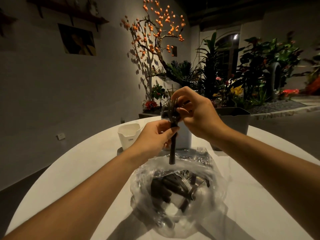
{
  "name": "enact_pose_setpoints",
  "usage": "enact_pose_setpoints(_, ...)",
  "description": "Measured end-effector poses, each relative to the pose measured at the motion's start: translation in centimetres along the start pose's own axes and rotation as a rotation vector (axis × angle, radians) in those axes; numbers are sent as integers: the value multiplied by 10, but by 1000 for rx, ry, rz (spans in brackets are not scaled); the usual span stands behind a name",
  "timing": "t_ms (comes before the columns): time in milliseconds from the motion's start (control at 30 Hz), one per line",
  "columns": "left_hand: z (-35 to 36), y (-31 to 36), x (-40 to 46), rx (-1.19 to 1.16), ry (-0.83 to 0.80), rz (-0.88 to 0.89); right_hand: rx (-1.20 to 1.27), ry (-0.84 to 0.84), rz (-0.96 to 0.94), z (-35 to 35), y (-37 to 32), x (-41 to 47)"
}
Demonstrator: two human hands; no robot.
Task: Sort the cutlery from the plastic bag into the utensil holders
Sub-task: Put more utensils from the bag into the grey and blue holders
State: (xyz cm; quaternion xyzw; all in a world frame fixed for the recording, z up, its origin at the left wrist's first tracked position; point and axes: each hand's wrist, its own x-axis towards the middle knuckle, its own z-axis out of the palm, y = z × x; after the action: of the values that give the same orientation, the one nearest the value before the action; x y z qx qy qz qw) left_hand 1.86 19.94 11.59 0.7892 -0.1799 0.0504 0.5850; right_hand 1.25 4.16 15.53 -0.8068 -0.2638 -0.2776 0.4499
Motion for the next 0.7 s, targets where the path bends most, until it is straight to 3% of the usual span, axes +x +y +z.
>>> enact_pose_setpoints(233, -9, 11, 54, 35, 77, 111, -61, 77, -87, -6, 15, 46)
enact_pose_setpoints(533, -17, 32, 139, -120, 223, 176, -375, 298, -453, -4, 41, 115)
enact_pose_setpoints(700, -14, 5, 168, 96, 217, 178, -468, 266, -412, 8, 76, 129)
